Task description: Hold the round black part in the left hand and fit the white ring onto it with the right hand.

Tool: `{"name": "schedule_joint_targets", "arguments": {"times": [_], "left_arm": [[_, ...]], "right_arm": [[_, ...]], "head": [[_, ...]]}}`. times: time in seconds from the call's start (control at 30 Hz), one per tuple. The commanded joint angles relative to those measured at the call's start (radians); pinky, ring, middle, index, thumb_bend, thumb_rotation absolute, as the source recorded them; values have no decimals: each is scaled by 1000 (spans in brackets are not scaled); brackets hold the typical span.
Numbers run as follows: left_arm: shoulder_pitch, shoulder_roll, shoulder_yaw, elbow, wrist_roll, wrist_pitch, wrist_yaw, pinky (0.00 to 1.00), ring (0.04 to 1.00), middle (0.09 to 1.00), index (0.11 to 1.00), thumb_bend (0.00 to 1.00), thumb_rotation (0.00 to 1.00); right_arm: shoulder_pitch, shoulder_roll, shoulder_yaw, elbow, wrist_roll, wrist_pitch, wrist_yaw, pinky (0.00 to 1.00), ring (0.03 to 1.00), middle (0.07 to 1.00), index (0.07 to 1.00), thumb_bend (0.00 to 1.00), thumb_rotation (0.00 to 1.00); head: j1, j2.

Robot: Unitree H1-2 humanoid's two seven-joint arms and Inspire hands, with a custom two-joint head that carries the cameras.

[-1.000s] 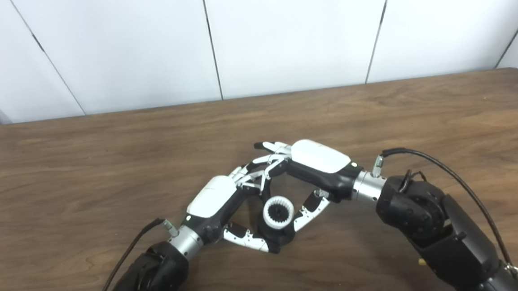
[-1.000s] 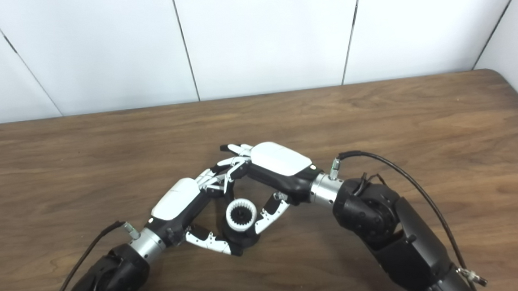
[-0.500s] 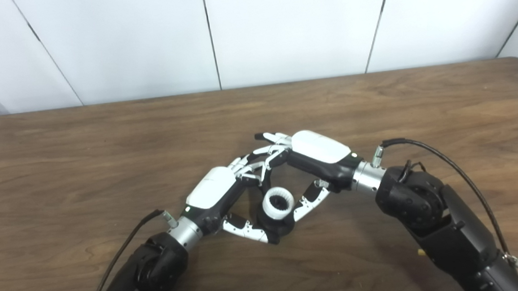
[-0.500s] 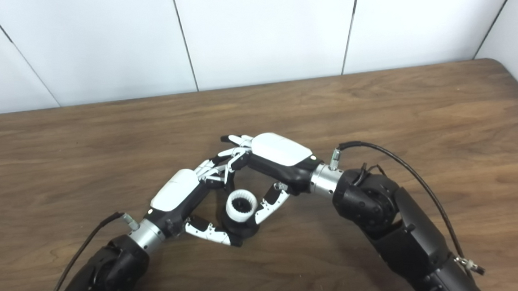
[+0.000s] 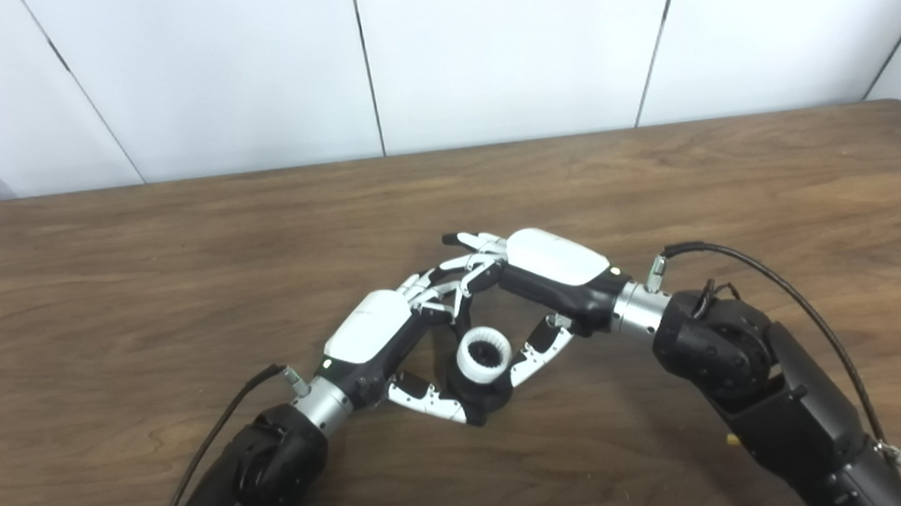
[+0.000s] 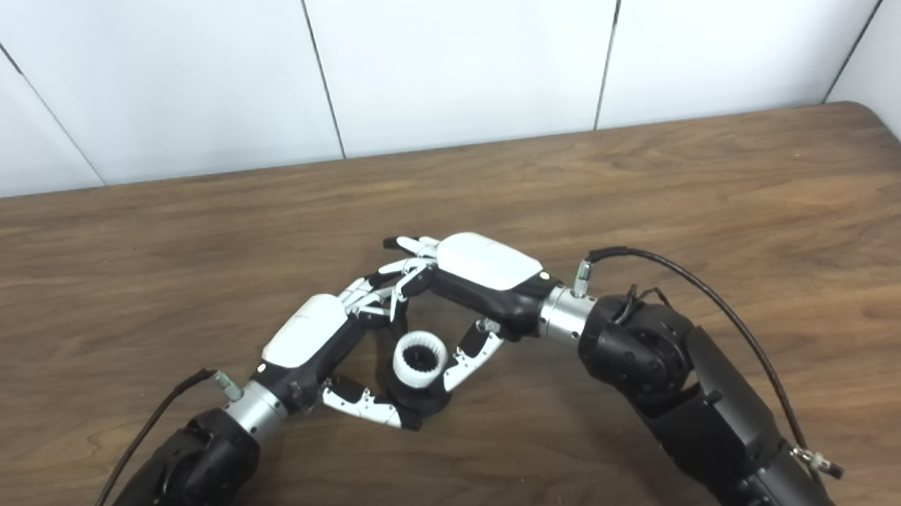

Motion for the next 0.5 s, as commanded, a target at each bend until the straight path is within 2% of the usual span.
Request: {"name": "schedule_joint_targets", "arguments": {"times": [0.0,0.47], "left_arm": [[-3,-7,-13,-17,6,-13,-20,1000,1000,906,484,525,58],[-3,-13,-19,-30,11,2,-33,1000,1000,903,484,525,58]], "right_arm": [[-23,-11,-6,-12,4,-23,-13,1000,1000,859,485,523,137],[-14,-13,1,-11,14,-12,-3,1000,1000,859,485,523,137]], "head": [[-1,3],[0,8]]}}
